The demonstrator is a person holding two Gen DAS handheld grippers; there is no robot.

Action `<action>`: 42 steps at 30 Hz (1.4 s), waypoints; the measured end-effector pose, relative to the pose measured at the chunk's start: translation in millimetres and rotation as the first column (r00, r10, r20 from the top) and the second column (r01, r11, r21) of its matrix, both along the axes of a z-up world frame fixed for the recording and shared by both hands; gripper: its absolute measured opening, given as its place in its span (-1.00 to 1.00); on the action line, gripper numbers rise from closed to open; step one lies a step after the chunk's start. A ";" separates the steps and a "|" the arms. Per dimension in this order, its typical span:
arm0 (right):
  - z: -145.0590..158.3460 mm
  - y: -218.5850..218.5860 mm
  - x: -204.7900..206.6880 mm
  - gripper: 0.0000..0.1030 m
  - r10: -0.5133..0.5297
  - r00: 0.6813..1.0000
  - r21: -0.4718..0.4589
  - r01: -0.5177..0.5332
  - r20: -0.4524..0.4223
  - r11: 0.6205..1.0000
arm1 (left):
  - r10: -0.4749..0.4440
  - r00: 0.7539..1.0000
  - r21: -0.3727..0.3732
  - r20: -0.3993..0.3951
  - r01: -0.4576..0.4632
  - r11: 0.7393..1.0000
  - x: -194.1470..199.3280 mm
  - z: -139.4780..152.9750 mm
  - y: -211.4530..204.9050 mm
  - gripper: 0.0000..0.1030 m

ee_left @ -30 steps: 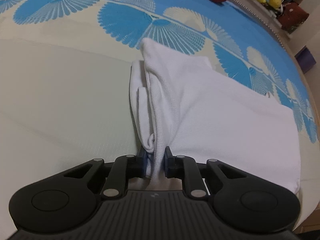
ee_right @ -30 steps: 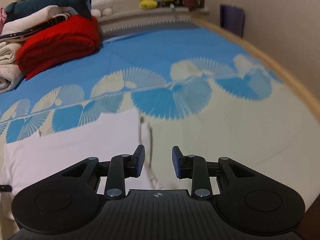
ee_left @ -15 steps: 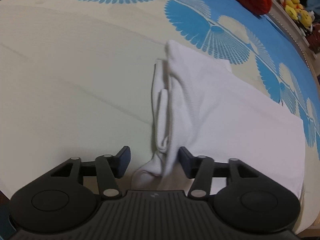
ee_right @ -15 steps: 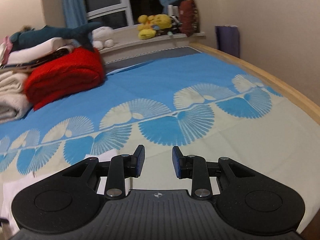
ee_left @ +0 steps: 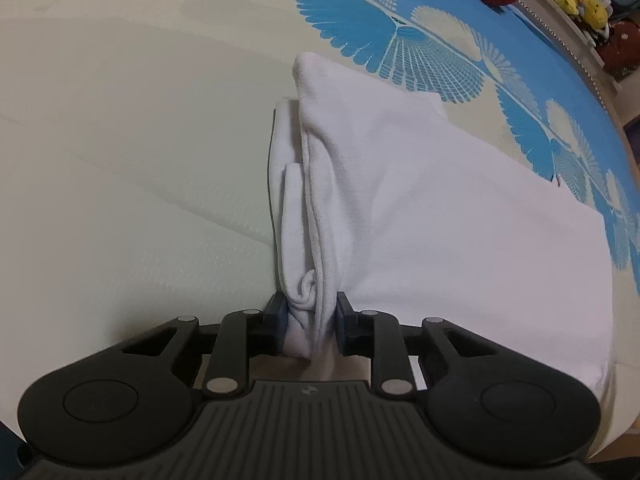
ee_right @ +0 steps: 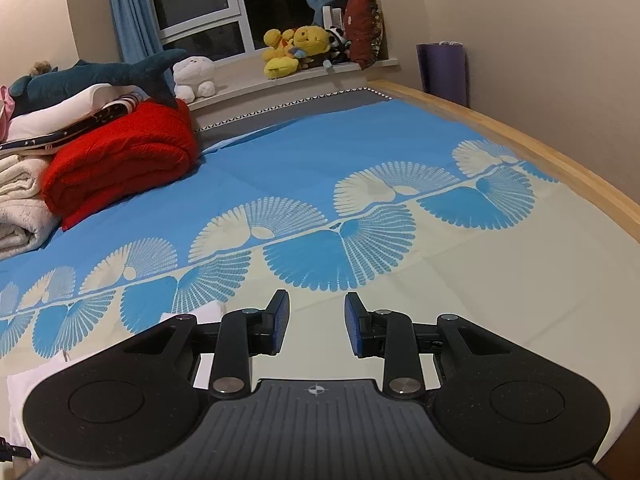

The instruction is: Fold small clothes

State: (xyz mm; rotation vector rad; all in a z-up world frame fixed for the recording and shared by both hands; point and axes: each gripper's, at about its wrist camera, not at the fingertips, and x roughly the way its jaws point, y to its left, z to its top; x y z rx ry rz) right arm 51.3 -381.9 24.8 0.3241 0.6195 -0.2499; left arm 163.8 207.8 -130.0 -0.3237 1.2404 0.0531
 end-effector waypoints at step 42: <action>-23.0 -29.8 -8.7 -0.38 0.081 0.992 -0.112 -0.091 -0.092 0.990 | -0.230 0.897 -0.308 0.376 0.356 0.882 23.2 117.9 -275.8 -0.03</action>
